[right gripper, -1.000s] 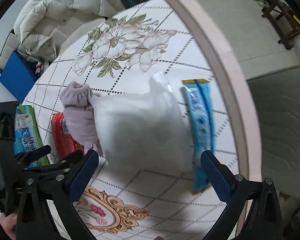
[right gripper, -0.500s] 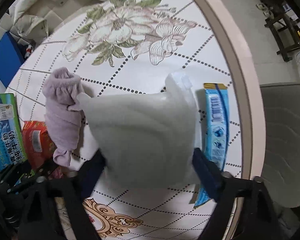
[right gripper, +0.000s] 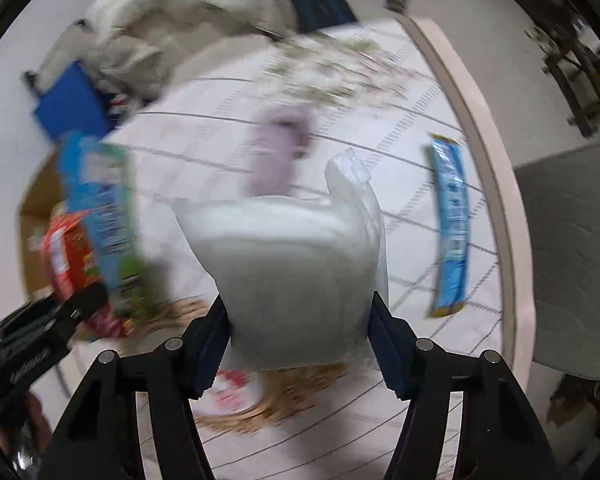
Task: Organize soft objects
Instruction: 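Place red pack and white bag into the box and open both tools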
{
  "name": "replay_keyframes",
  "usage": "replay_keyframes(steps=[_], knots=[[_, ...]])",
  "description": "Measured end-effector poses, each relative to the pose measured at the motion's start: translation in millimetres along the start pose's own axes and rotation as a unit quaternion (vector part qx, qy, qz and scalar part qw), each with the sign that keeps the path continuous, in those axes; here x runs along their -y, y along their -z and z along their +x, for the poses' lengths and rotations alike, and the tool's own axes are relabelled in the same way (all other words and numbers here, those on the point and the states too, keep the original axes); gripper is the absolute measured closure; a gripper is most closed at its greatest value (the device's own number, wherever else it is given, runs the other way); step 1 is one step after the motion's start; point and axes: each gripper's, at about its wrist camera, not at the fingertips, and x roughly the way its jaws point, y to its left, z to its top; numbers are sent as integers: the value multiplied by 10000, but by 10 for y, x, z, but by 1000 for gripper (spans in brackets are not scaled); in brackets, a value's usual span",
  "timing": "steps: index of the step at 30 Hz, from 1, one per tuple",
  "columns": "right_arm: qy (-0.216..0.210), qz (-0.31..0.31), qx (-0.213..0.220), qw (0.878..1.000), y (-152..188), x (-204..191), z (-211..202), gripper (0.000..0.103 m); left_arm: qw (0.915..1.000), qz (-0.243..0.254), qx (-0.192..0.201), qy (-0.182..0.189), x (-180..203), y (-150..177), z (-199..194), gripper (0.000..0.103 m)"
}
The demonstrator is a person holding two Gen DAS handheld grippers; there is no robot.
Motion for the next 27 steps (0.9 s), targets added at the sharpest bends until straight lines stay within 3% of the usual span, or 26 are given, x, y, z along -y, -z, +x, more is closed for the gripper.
replay_keyframes(steps=[5, 10, 17, 25, 27], knots=[[-500, -511, 293, 9970, 134, -832, -453, 36, 9995, -149, 285, 12, -627, -170, -542, 59], [-806, -978, 247, 9916, 202, -1938, -440, 36, 9978, -409, 314, -406, -1499, -381, -780, 59], [-429, -939, -114, 9946, 198, -2839, 176, 36, 9919, -854, -357, -875, -2529, -739, -189, 59], [166, -802, -478, 9955, 50, -3086, 908, 36, 9849, -1018, -1036, -943, -2981, -908, 445, 58], [318, -781, -596, 9947, 3, -3092, 1064, 31, 9828, -1059, -1270, -819, -3041, -919, 575, 57]])
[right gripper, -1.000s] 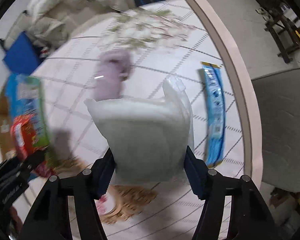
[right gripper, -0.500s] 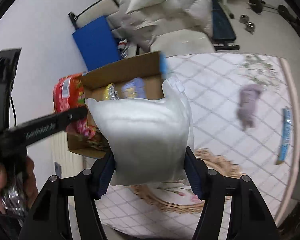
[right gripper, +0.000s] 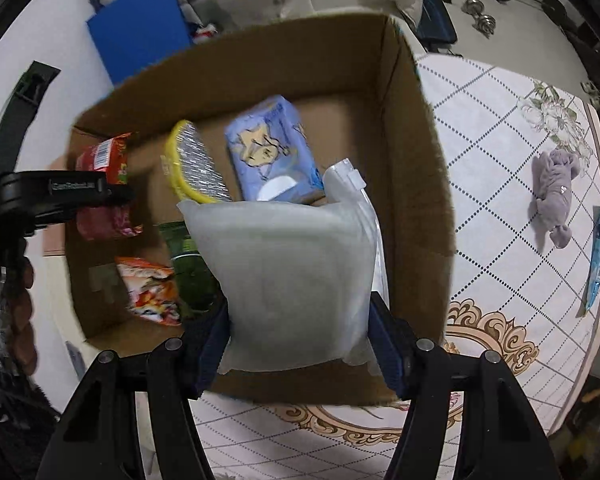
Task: Organize soft objects
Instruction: 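Place red pack and white bag into the box and open both tools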
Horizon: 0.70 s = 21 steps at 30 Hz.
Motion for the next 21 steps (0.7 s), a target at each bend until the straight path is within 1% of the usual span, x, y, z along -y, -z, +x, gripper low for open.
replay_keyframes(steps=[2, 3, 4, 5, 6, 7, 9, 12, 14, 16, 17, 18, 19, 21], knots=[[79, 25, -251, 9997, -66, 5, 166, 25, 9996, -132, -99, 241, -45, -43, 71, 55], [52, 81, -417, 9991, -86, 14, 247, 16, 9994, -131, -111, 292, -57, -60, 90, 51], [-2, 92, -478, 9988, -100, 12, 289, 3, 9994, -106, -84, 304, -57, -67, 87, 48], [-4, 92, -435, 9990, -109, 8, 292, 0, 9996, -64, -39, 281, -51, -70, 72, 44], [16, 86, -378, 9992, -108, 2, 281, 0, 9996, -21, 5, 266, -41, -69, 53, 36], [25, 66, -361, 9993, -114, -3, 278, 0, 9997, 30, 40, 239, -26, -66, 37, 34], [-5, 54, -378, 9993, -132, -19, 273, 0, 9997, 76, 112, 206, -32, -50, 17, 34], [92, 0, -287, 9995, -150, -51, 232, 0, 9995, 103, 197, 241, -42, 4, -57, 32], [108, -33, -249, 9996, -118, -76, 216, 0, 9991, 173, 329, 185, -40, 84, -145, 30], [89, -71, -212, 9997, -110, -118, 156, 0, 9987, 200, 438, 190, -66, 166, -199, 25], [104, -110, -166, 9997, -108, -134, 116, 0, 9982, 206, 505, 240, -64, 224, -242, 23], [150, -173, -67, 9997, -74, -149, 69, 0, 9976, 214, 588, 286, -67, 290, -292, 12], [186, -222, 3, 9996, -45, -154, 33, 0, 9969, 230, 678, 323, -67, 375, -341, 5], [238, -344, 132, 9990, 27, -169, -38, 0, 9955, 247, 834, 379, -51, 505, -416, 4]])
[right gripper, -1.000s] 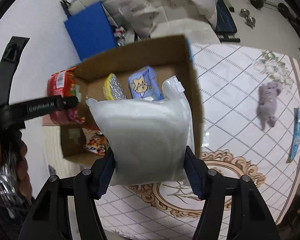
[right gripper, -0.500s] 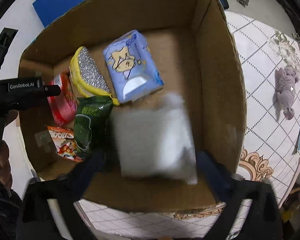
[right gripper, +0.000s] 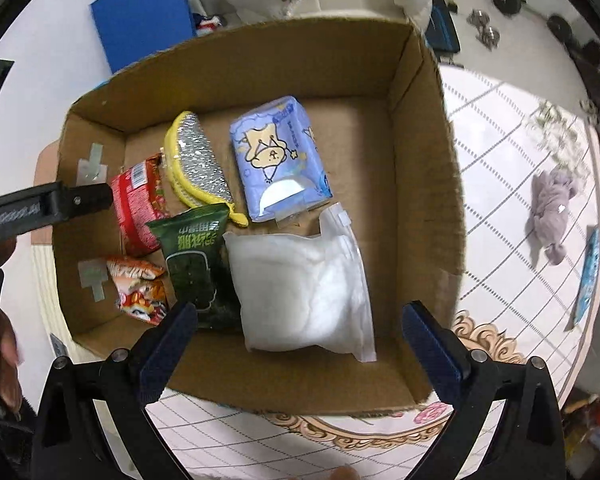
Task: Organize soft objects
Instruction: 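Place red pack and white bag into the box and open both tools, then grasp the lilac cloth with the left tool while the right tool grasps the blue tube snack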
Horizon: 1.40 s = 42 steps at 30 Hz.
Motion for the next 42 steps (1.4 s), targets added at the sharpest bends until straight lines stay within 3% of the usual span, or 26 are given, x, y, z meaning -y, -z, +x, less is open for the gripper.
replay_keyframes(steps=[8, 18, 24, 35, 38, 42], knots=[[82, -245, 495, 9984, 286, -13, -410, 0, 9979, -18, 614, 218, 112, 588, -413, 3], [96, -382, 1242, 9915, 698, 13, -1010, 0, 9882, -150, 1516, -151, 229, 1244, -973, 3], [69, -441, 1510, 9875, 944, 61, -1298, 0, 9831, -242, 1804, -218, 268, 1532, -1194, 3], [-431, -408, 1669, 9842, 1210, 294, -1590, 0, 9766, -304, 2082, -438, 571, 1754, -1518, 3], [-652, -206, 1718, 9828, 1202, 550, -1630, 0, 9737, -134, 2191, -613, 885, 1697, -1572, 3], [-600, 265, 1800, 9815, 1169, 1165, -1683, 0, 9741, 216, 2185, -549, 1444, 1529, -1517, 3]])
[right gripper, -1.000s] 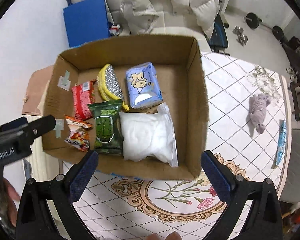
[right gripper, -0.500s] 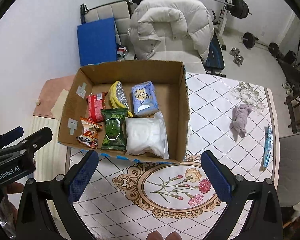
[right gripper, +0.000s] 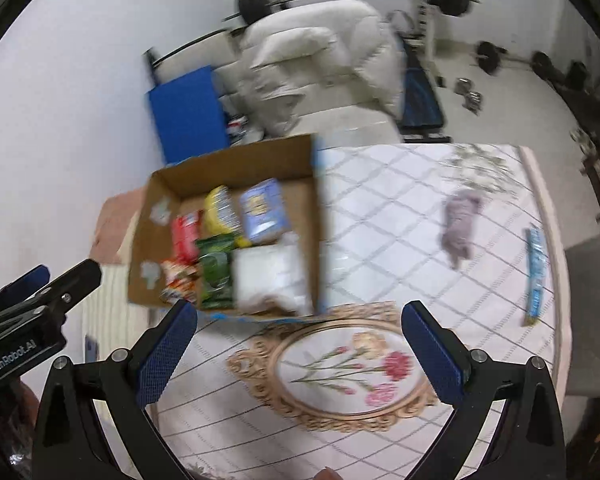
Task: Organize soft objects
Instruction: 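Grasp the lilac cloth with the left tool while the right tool grasps the blue tube snack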
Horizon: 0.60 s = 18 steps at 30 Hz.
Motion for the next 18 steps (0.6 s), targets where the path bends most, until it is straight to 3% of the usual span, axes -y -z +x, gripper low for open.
replay_keyframes(steps=[4, 10, 14, 18], knots=[[379, 619, 38, 9974, -93, 916, -69, 0, 9969, 569, -342, 413, 860, -222, 341, 3], [1185, 1384, -180, 9831, -215, 2381, 131, 0, 9765, 1285, -1329, 1108, 2235, -470, 1256, 3], [1468, 1850, -566, 9701, -265, 3303, 504, 0, 9589, 1625, -2015, 1160, 3030, -498, 1977, 3], [1430, 2098, -994, 9621, -310, 3856, 895, 0, 9424, 1905, -2573, 970, 3485, -402, 2583, 3]])
